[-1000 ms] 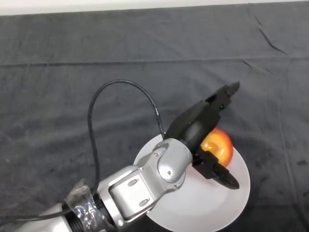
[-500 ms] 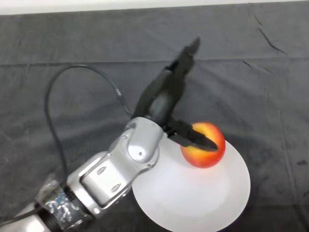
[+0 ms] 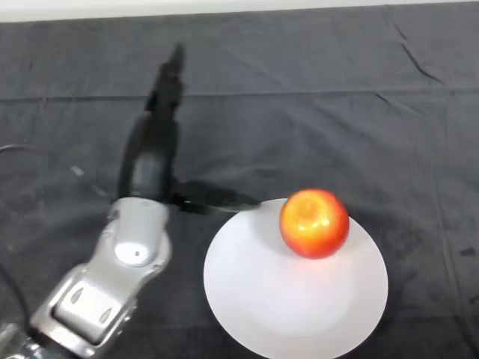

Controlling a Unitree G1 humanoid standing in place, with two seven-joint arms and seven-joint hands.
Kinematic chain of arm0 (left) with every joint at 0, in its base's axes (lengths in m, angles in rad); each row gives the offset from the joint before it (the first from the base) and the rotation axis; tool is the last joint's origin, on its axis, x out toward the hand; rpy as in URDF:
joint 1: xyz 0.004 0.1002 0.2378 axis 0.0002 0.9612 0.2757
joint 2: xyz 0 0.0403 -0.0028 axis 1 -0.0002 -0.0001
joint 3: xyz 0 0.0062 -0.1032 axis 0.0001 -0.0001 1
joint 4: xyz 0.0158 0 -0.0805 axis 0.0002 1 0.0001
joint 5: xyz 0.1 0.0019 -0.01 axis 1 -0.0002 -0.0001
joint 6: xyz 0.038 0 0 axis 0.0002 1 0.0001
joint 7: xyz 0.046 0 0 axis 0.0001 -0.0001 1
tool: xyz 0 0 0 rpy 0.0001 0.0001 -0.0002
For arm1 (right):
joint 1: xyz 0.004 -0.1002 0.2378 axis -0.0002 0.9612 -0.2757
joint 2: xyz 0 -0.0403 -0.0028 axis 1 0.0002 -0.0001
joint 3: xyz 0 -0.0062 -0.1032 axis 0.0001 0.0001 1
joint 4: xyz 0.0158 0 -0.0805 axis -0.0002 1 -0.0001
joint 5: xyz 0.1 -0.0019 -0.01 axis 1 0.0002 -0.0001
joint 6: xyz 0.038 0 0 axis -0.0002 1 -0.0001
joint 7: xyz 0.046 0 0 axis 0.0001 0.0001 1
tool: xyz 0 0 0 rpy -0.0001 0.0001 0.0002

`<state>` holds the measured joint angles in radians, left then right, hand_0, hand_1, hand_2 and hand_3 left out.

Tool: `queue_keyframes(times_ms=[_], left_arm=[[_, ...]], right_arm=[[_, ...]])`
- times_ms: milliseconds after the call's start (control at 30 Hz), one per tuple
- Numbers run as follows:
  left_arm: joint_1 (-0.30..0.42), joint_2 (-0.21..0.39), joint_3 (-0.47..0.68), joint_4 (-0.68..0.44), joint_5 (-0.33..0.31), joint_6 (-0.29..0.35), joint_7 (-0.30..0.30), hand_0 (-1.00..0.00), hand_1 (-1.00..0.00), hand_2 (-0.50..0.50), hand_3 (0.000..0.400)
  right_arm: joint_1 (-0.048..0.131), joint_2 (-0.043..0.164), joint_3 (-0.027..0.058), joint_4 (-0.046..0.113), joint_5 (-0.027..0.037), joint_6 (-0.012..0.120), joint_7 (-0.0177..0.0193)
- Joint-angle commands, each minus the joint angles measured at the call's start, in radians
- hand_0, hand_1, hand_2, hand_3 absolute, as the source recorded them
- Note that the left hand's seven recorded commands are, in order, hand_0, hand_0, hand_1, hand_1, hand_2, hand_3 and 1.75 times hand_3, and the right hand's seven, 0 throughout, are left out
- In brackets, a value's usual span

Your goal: Move the apple to the plate

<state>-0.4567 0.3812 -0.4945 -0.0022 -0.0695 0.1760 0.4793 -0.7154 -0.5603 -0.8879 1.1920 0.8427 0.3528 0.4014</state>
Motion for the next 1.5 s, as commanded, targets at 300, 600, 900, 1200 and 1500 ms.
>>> queue_keyframes(times_ms=[300, 600, 900, 1200, 1500], left_arm=[[0.159, 0.080, 0.231, -0.071, -0.018, -0.118, 0.057, 0.00, 0.00, 0.00, 0.000], [0.288, 0.102, 0.417, -0.075, -0.034, -0.204, 0.102, 0.00, 0.00, 0.00, 0.000], [0.376, 0.112, 0.584, -0.101, -0.061, -0.227, 0.126, 0.00, 0.00, 0.00, 0.000], [0.445, 0.120, 0.724, -0.073, -0.085, -0.289, 0.112, 0.00, 0.00, 0.00, 0.000], [0.498, 0.122, 0.835, 0.009, -0.105, -0.380, 0.073, 0.00, 0.00, 0.00, 0.000]], right_arm=[[0.004, -0.010, -0.0177, -0.003, 0.0152, -0.006, 0.0004], [0.005, -0.009, -0.0172, -0.006, 0.0151, -0.006, -0.0008], [0.006, -0.008, -0.0169, -0.008, 0.0152, -0.006, -0.0017], [0.006, -0.008, -0.0169, -0.009, 0.0154, -0.006, -0.0022], [0.006, -0.008, -0.0169, -0.009, 0.0157, -0.006, -0.0024]])
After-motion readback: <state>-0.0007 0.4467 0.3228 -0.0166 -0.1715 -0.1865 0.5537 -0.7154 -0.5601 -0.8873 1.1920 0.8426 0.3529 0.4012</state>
